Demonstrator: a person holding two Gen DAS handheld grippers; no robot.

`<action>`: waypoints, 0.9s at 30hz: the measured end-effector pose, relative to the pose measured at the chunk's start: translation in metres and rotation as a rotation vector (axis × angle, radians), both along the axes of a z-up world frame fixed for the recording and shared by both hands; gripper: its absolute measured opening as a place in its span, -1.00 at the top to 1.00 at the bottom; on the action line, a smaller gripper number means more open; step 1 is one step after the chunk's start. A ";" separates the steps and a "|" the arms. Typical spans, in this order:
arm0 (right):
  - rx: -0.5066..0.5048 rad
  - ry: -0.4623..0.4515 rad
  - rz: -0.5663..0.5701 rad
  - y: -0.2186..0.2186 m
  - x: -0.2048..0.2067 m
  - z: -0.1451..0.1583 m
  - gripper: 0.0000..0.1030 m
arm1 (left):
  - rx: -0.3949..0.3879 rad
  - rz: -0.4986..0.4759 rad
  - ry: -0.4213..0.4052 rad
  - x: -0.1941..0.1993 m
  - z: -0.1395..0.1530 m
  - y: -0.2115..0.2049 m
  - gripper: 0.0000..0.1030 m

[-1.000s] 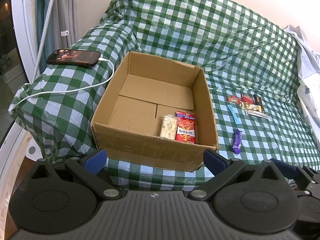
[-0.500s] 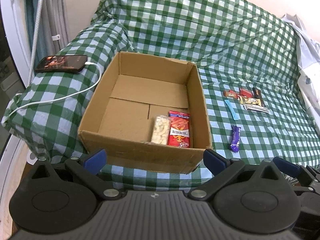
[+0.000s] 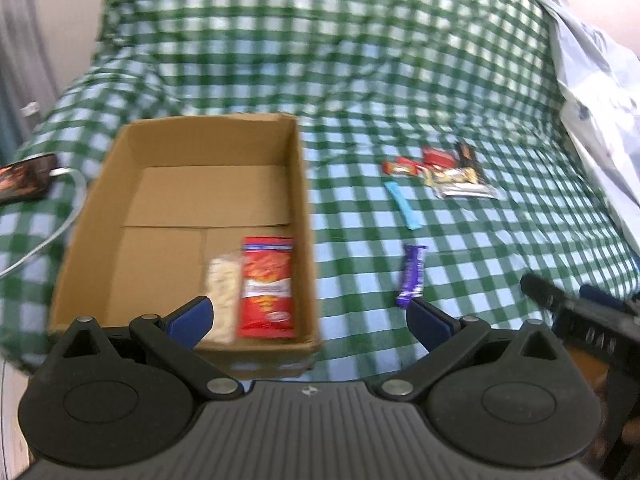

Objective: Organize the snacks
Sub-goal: 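Grasp the purple chocolate bar with left tool while right tool grasps silver bar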

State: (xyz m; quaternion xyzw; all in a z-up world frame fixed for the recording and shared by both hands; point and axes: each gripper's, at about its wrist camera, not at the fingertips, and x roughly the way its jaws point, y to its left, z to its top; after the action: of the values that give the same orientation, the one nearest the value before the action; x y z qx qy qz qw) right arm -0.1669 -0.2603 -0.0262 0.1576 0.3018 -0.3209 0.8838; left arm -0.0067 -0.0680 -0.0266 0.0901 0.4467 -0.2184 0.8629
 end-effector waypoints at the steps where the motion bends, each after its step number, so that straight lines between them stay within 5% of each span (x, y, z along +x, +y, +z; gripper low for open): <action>1: -0.015 0.003 -0.013 -0.011 -0.002 0.000 -0.99 | 0.002 -0.019 0.017 0.005 -0.004 -0.013 -0.99; 8: -0.098 0.058 -0.031 -0.113 0.005 -0.018 -0.99 | 0.047 -0.078 0.100 0.043 -0.044 -0.095 -0.99; 19: -0.107 0.285 0.218 -0.269 0.102 -0.105 -0.98 | 0.142 -0.153 0.212 0.097 -0.139 -0.192 -0.99; 27: -0.147 0.369 0.330 -0.327 0.161 -0.151 -0.98 | 0.206 -0.178 0.292 0.125 -0.196 -0.221 -0.99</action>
State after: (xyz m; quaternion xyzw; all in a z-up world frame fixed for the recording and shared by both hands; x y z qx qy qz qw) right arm -0.0055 -0.5874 -0.1777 -0.0196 0.4552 -0.2168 0.8634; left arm 0.1183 -0.2893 -0.2227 0.1845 0.5774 -0.2575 0.7525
